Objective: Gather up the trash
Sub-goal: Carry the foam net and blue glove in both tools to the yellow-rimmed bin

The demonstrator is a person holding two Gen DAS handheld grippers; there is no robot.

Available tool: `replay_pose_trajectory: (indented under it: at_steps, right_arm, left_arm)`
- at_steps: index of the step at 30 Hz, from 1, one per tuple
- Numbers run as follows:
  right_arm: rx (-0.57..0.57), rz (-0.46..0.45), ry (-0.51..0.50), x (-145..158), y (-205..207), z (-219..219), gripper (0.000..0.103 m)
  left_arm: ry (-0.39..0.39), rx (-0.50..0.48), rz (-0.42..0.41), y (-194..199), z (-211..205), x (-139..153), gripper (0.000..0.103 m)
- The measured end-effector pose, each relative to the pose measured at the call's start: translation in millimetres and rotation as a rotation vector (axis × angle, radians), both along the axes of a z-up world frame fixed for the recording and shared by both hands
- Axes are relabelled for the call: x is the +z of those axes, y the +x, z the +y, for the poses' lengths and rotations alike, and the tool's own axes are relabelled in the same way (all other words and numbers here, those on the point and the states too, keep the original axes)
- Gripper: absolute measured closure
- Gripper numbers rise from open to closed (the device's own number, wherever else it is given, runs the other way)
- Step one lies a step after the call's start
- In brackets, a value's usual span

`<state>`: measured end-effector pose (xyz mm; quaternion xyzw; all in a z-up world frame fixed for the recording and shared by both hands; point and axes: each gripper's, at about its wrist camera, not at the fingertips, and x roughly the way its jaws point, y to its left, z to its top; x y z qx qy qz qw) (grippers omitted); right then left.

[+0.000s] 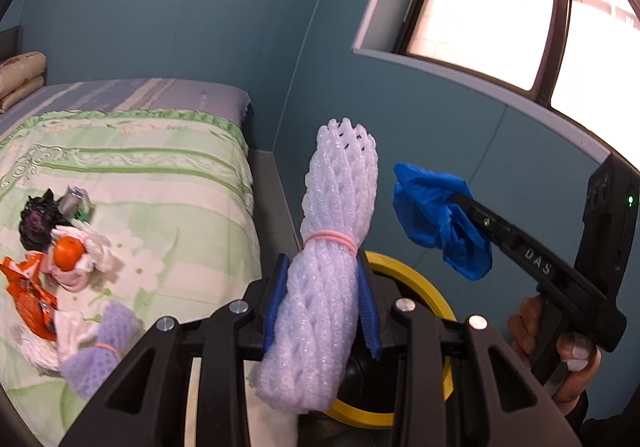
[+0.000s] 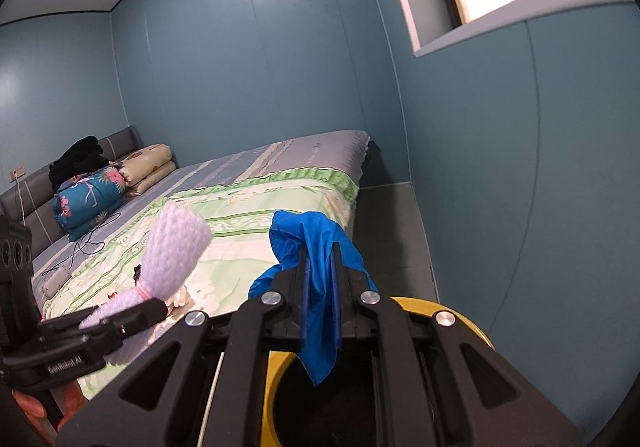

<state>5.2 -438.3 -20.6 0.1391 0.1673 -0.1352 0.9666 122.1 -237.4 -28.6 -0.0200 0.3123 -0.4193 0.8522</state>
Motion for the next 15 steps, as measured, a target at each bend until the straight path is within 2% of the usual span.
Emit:
replay_pose_trajectory:
  at_steps: [15]
  right_arm:
    - [-0.044, 0.056, 0.058, -24, -7, -27, 0.094]
  left_arm:
    - [0.082, -0.087, 0.043, -13, -43, -36, 0.072]
